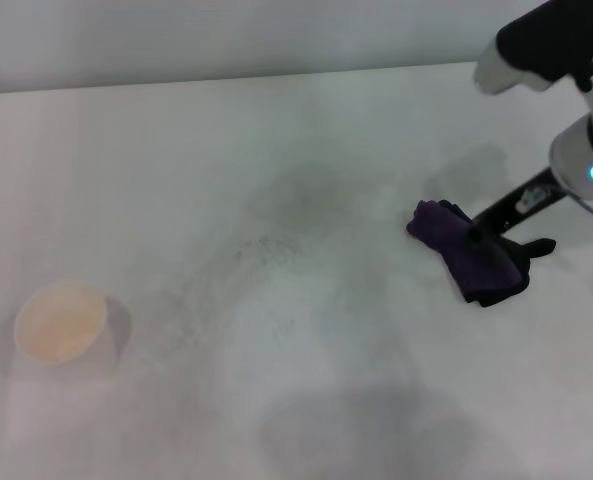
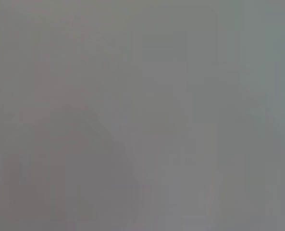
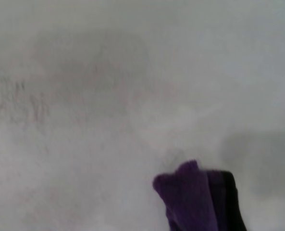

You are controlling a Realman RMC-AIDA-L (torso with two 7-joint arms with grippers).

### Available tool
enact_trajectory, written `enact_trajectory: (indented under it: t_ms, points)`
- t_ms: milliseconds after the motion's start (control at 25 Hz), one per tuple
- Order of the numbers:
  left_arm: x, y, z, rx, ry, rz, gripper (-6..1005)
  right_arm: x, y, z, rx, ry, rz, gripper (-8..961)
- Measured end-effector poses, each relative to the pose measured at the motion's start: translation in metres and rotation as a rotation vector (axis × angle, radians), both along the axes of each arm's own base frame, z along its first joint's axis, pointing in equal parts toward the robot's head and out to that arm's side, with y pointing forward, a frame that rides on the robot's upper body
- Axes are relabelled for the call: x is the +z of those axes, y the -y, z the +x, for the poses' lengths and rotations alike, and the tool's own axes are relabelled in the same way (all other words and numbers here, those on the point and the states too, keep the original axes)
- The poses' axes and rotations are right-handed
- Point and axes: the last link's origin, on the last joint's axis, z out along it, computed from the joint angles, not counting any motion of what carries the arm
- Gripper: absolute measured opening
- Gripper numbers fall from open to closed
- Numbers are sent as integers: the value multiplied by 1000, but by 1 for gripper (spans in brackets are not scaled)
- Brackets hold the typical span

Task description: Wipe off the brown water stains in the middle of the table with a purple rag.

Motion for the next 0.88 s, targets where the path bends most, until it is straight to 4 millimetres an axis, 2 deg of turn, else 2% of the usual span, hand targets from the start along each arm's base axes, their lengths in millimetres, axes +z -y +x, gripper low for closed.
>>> enact_trajectory:
  t_ms: [120,280,400,520,640,880]
  points:
    - [0,-2,1,-3,1,1,893,16,-5,3,15,-58,47,322]
    - [0,-5,3,-10,3,3,893,47,-10,16,65,-170,150,379]
    - [0,-6,3,-10,6,8,893,67,-12,28,130,-264,223,421]
    - [-1,-7,4,-9,12,8,893,86,-11,46,192,-342,319,422]
    - [-3,-9,5,-12,35,2,892,96,-8,68,240,-401,411,423]
    - [-3,-13,7,-21,44,2,892,102,4,108,325,-488,620,424]
